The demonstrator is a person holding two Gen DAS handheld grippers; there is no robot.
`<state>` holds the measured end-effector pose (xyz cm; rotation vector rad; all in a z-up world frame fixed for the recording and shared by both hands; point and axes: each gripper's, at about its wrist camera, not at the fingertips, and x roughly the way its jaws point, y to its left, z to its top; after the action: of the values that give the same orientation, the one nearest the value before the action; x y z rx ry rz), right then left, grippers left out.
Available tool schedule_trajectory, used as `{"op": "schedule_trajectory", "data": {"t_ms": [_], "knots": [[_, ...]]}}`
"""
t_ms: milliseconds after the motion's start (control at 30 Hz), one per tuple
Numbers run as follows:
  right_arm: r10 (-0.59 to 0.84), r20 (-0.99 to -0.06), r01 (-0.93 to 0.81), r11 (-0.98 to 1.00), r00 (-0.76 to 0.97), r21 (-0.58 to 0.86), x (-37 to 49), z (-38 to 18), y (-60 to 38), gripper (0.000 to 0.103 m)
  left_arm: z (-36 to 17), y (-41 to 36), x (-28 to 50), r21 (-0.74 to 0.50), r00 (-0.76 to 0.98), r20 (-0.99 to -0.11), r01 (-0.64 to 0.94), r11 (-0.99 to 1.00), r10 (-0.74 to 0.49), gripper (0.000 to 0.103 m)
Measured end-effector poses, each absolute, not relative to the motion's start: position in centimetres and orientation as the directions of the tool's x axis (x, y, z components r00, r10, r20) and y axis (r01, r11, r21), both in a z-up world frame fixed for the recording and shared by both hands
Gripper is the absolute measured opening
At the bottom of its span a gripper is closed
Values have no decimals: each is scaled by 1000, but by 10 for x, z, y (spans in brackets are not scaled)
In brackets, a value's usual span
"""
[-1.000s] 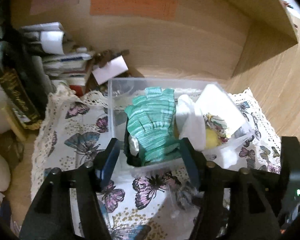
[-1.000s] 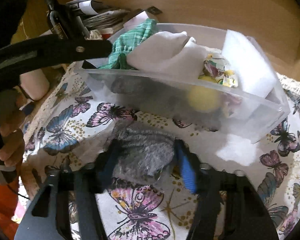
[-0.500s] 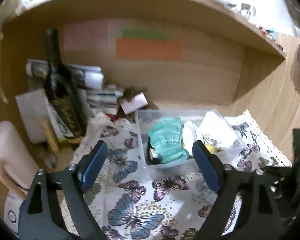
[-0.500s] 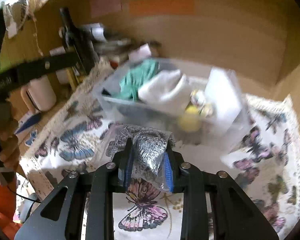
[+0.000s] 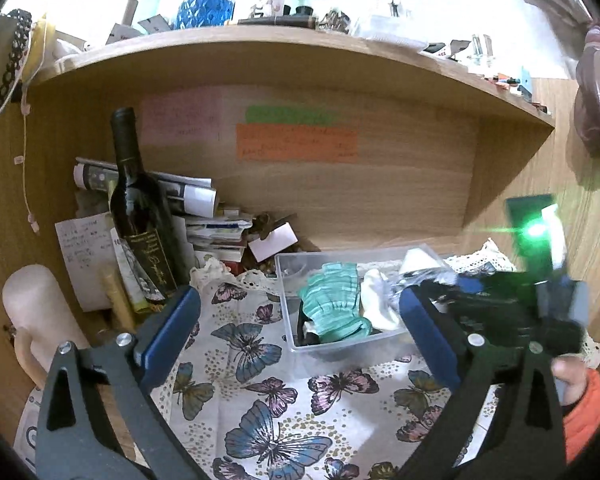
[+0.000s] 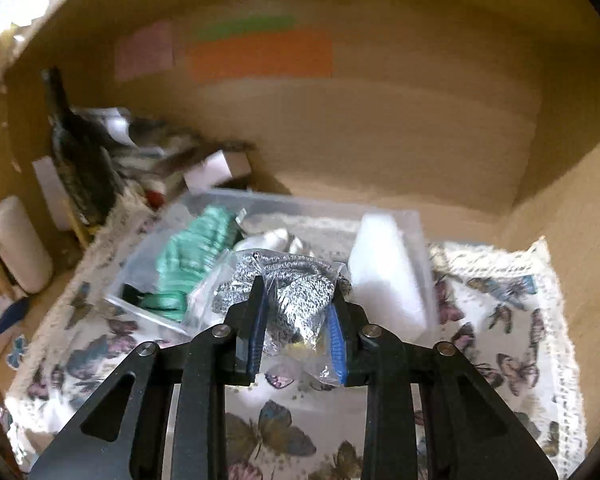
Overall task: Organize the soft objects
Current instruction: 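Lower the bag of silver pieces into the clear box and open the right tool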
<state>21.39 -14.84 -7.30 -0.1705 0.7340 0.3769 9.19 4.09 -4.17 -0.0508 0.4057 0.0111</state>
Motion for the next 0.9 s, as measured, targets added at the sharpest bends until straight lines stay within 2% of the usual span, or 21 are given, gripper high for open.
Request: {"op": "schedule_trajectory", "data": {"t_ms": [133,300,400,467,600,733,833,900], "knots": [[261,-713,-403,914,651,-34,223,-91,-142,32,-47,44,98,-64,909,-416,-23,998,-6,101],[233,-712,-413,907,662,-87,215,-86,-139,36,-51,46,104,-91,898,-439,-26,996,-17,101],[256,-692,-424,902,675,-79,203,-73,-144,47,-49,46,102,-105,901,-432,-22,994,-26,101],[273,-652,-423,903,707,-81,187,-58,-149,60,-45,44,99,-109,906,-421,-16,994,-31,101],[311,-578,-428,901,755,-74,159,-29,-158,66,-34,41,94,-122,917,-396,6,993,-54,101],[358,-479,-434,899,801,-54,128,5,-169,82,-20,34,85,-111,934,-352,22,994,-60,101],[386,-416,-447,893,824,-58,107,24,-175,88,-10,30,76,-103,946,-319,30,994,-62,103],[389,-377,-443,894,841,-66,94,35,-179,96,-3,27,68,-101,952,-298,41,994,-69,103]]}}
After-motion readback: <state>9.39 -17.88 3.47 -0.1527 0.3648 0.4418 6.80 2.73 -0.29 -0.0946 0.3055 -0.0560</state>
